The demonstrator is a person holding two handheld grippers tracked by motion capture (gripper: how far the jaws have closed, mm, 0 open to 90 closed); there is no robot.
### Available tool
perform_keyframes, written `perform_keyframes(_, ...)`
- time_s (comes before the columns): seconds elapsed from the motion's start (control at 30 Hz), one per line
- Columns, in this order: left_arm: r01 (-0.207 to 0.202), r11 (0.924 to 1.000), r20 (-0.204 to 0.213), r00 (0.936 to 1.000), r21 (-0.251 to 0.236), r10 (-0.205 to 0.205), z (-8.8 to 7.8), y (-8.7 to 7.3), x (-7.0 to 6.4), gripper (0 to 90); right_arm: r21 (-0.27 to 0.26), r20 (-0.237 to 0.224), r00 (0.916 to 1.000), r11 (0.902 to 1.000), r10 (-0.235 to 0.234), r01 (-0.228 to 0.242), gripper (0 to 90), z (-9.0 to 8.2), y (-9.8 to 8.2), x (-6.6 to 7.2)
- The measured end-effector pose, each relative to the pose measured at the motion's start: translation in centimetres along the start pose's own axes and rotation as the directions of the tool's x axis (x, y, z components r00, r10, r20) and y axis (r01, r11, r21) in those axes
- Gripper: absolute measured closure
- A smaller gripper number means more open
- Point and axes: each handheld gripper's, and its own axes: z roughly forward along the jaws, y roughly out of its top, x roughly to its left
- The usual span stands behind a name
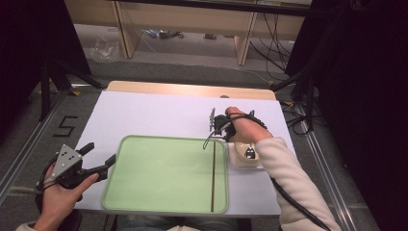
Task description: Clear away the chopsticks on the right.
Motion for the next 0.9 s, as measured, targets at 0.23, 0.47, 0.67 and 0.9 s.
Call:
perform_keyframes(0.23, 0.000, 1.0000, 0.000, 1.0000, -0.001, 0.000, 0.0, 0.0, 0.0, 16.2, 0.009, 0.094, 0.9951, 0.9995, -0.030, 0.029, 58.0, 0.4, 0.7, 1.3)
perform_keyframes(0.47, 0.000, 1.0000, 0.001, 1.0000, 0.000, 0.000, 0.0, 0.0, 0.0, 16.2, 0.036, 0.083, 0.9957, 0.9986, -0.041, 0.039, 60.2, 1.8, 0.8, 2.2)
perform_keyframes(0.67, 0.000, 1.0000, 0.003, 1.0000, 0.000, 0.000, 0.0, 0.0, 0.0, 16.3, 0.049, 0.094, 0.9941, 0.9976, -0.053, 0.049, 65.8, 2.1, 0.8, 2.0)
perform_keyframes(0.9, -0.001, 1.0000, 0.003, 1.0000, -0.001, 0.001, 0.0, 0.0, 0.0, 16.3, 0.055, 0.093, 0.9940, 0.9972, -0.057, 0.052, 68.6, 2.4, 0.8, 1.8)
